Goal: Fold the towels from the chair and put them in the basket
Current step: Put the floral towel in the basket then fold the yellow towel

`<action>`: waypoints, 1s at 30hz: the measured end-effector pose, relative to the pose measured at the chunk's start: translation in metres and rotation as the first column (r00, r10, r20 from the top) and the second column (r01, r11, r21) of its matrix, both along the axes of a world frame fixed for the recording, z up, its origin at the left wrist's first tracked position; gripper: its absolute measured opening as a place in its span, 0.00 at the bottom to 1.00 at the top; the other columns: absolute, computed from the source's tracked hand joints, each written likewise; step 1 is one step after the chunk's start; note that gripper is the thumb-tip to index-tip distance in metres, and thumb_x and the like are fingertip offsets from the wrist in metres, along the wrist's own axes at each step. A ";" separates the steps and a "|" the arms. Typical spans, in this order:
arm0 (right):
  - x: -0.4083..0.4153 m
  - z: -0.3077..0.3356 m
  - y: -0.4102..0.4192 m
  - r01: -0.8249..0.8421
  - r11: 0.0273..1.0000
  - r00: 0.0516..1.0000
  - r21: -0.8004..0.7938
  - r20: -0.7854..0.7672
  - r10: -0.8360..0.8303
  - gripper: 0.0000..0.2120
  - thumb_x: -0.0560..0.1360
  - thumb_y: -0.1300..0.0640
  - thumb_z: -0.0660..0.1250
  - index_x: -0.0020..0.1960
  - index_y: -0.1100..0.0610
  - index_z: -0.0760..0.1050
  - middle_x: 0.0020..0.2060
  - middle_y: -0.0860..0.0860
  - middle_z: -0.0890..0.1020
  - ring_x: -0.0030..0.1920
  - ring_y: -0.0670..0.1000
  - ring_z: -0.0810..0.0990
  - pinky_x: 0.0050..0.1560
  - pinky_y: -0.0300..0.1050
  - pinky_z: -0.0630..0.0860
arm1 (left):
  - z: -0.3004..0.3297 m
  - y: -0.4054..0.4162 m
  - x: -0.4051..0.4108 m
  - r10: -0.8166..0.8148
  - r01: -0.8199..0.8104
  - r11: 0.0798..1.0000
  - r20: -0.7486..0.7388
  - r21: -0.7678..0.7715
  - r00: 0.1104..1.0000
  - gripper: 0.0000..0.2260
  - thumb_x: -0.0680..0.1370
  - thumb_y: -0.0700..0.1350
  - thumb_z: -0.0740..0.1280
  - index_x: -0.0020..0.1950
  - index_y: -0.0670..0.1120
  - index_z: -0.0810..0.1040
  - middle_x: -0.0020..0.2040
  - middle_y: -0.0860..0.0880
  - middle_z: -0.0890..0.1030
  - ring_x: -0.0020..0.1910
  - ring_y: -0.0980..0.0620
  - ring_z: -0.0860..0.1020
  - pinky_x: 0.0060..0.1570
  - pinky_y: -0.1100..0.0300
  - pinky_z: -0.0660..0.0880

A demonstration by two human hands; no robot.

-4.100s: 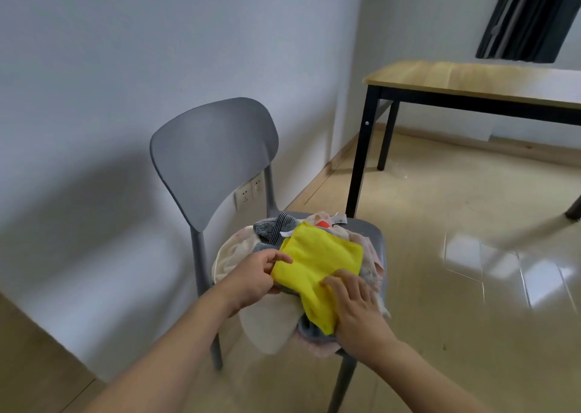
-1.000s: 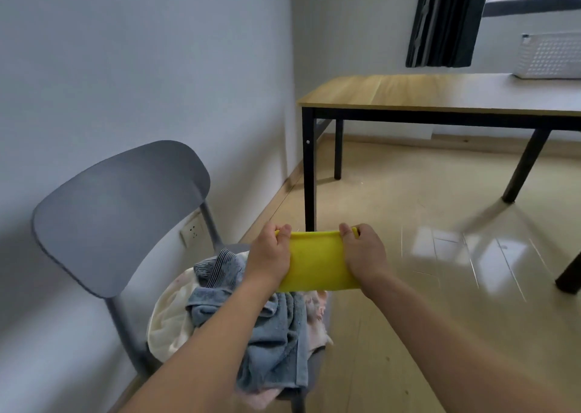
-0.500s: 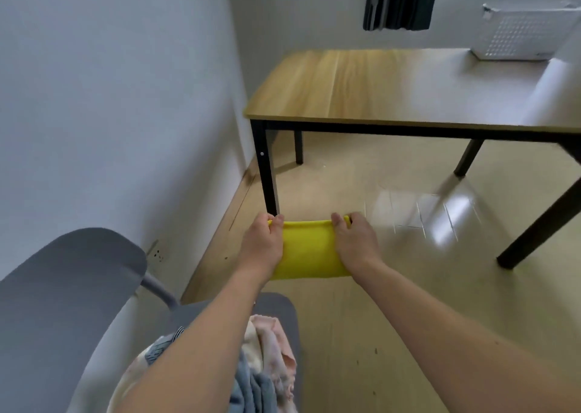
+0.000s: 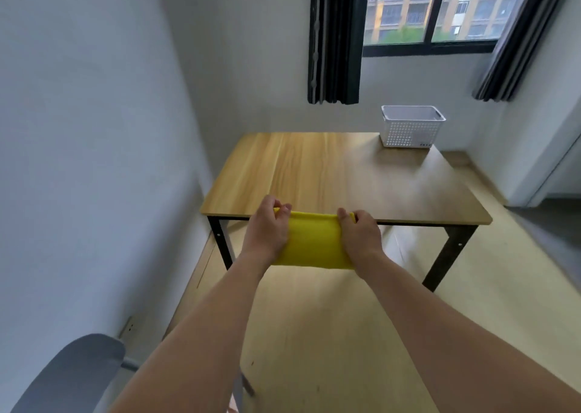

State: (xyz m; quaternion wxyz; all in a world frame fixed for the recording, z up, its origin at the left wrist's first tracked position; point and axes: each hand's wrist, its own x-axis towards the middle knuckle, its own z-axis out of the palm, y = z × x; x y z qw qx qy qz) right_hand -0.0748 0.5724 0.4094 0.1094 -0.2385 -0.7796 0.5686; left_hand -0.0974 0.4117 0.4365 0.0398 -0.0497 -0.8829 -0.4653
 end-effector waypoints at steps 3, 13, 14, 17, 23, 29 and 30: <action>-0.019 0.022 0.055 -0.055 0.998 0.998 0.013 -0.044 0.055 0.19 0.80 0.46 0.58 0.61 0.61 0.72 0.51 0.54 0.74 0.51 0.54 0.72 0.51 0.48 0.68 | 0.018 0.051 -0.009 0.037 -0.035 0.999 -0.057 0.041 0.998 0.07 0.83 0.49 0.57 0.53 0.47 0.71 0.43 0.56 0.72 0.45 0.52 0.72 0.45 0.56 0.67; -0.108 0.060 0.149 -0.128 0.988 0.987 0.085 -0.091 0.136 0.17 0.80 0.46 0.59 0.56 0.60 0.74 0.48 0.53 0.75 0.49 0.54 0.73 0.48 0.46 0.67 | 0.043 0.143 -0.089 0.153 -0.150 0.987 -0.074 0.054 0.985 0.13 0.82 0.51 0.59 0.56 0.43 0.72 0.48 0.48 0.76 0.46 0.49 0.72 0.44 0.57 0.67; -0.115 0.061 0.164 -0.109 0.991 0.988 0.076 -0.097 0.116 0.18 0.80 0.46 0.59 0.56 0.60 0.74 0.48 0.54 0.75 0.49 0.54 0.73 0.48 0.46 0.67 | 0.042 0.158 -0.099 0.134 -0.131 0.990 -0.076 0.048 0.988 0.13 0.82 0.51 0.59 0.56 0.42 0.72 0.48 0.48 0.76 0.46 0.49 0.72 0.45 0.57 0.66; -0.140 0.064 0.218 -0.087 0.994 0.991 0.066 -0.096 0.093 0.15 0.80 0.46 0.59 0.53 0.58 0.73 0.47 0.54 0.75 0.48 0.55 0.74 0.47 0.47 0.68 | 0.042 0.211 -0.131 0.097 -0.091 0.993 -0.067 0.081 0.993 0.12 0.82 0.51 0.59 0.55 0.42 0.73 0.48 0.48 0.76 0.46 0.49 0.73 0.44 0.58 0.66; -0.214 0.077 0.338 -0.096 0.991 0.985 0.095 -0.133 0.108 0.16 0.81 0.47 0.58 0.54 0.60 0.73 0.48 0.56 0.75 0.47 0.54 0.72 0.48 0.47 0.67 | 0.055 0.333 -0.200 0.117 -0.106 0.990 -0.126 0.091 0.985 0.12 0.82 0.51 0.60 0.55 0.42 0.73 0.47 0.49 0.75 0.46 0.49 0.73 0.44 0.58 0.66; -0.291 0.086 0.424 -0.212 0.974 0.974 0.075 -0.069 0.217 0.17 0.80 0.45 0.59 0.55 0.58 0.73 0.47 0.54 0.75 0.48 0.55 0.74 0.48 0.48 0.68 | 0.063 0.418 -0.257 0.248 -0.238 0.967 -0.118 0.092 0.962 0.10 0.81 0.50 0.61 0.50 0.44 0.72 0.44 0.50 0.75 0.42 0.51 0.72 0.39 0.58 0.63; -0.303 0.087 0.432 -0.229 0.972 0.969 0.059 -0.080 0.234 0.16 0.80 0.45 0.59 0.54 0.58 0.73 0.46 0.54 0.75 0.48 0.55 0.74 0.48 0.48 0.68 | 0.065 0.427 -0.265 0.265 -0.255 0.962 -0.121 0.093 0.957 0.10 0.81 0.51 0.61 0.49 0.44 0.71 0.43 0.50 0.75 0.41 0.51 0.72 0.39 0.58 0.63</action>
